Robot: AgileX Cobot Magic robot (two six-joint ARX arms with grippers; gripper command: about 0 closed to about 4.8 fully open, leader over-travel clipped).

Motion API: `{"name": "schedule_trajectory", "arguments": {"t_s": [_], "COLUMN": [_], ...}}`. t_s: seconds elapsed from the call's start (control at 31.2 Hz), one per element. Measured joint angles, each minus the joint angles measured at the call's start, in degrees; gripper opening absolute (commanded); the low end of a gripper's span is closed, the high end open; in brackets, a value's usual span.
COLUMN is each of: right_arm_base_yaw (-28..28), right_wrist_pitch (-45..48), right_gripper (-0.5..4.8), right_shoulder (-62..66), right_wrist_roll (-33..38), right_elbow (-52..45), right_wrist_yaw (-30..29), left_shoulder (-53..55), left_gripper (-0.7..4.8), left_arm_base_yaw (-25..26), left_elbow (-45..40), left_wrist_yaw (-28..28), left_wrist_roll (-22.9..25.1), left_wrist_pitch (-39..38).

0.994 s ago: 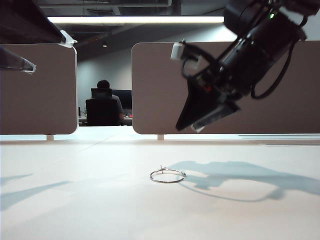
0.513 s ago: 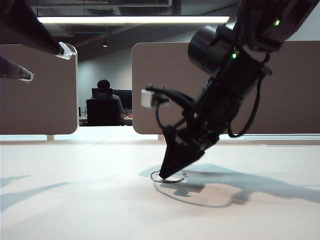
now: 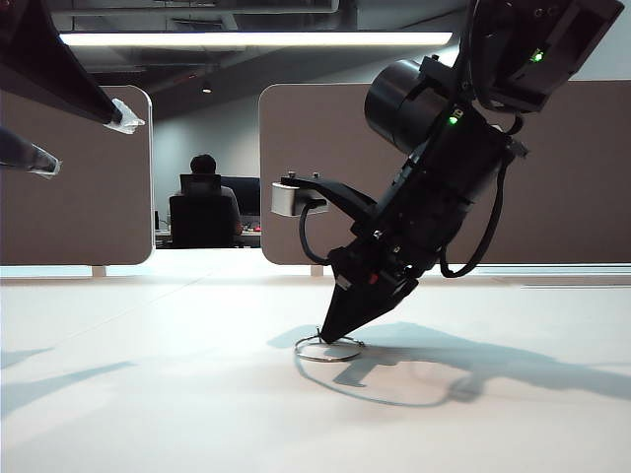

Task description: Hang the earring on the hook.

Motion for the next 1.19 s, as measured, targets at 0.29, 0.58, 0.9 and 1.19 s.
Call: {"name": "schedule_trajectory", "arguments": {"t_s": [0.29, 0.58, 0.9, 1.19], "right_arm_base_yaw": [0.0, -1.0, -15.3, -31.2], "right_wrist_pitch": [-0.3, -2.0, 38.0, 53.9], "right_gripper": [-0.06, -0.06, -0.06, -0.06], "right_shoulder": [-0.1, -2.6, -5.8, 6.6], "right_wrist_roll": [0.3, 5.3, 35.2, 52.3], "right_elbow": [0.3, 10.7, 19.3, 26.9], "right_wrist_yaw": [0.5, 2.1, 3.7, 8.1], "left_shoulder": [0.0, 0.0, 0.0, 15.5], "left_gripper": [4.79, 4.79, 4.79, 4.79], "left_arm_base_yaw": [0.0, 0.0, 0.0, 0.0], "left_elbow": [0.0, 0.0, 0.0, 10.6], "left_wrist_yaw": [0.0, 0.0, -3.0, -10.5], "left_wrist_roll": [0.0, 0.0, 0.0, 0.0], "left_wrist_pitch": [-0.2, 1.1, 15.3, 27.8]}}
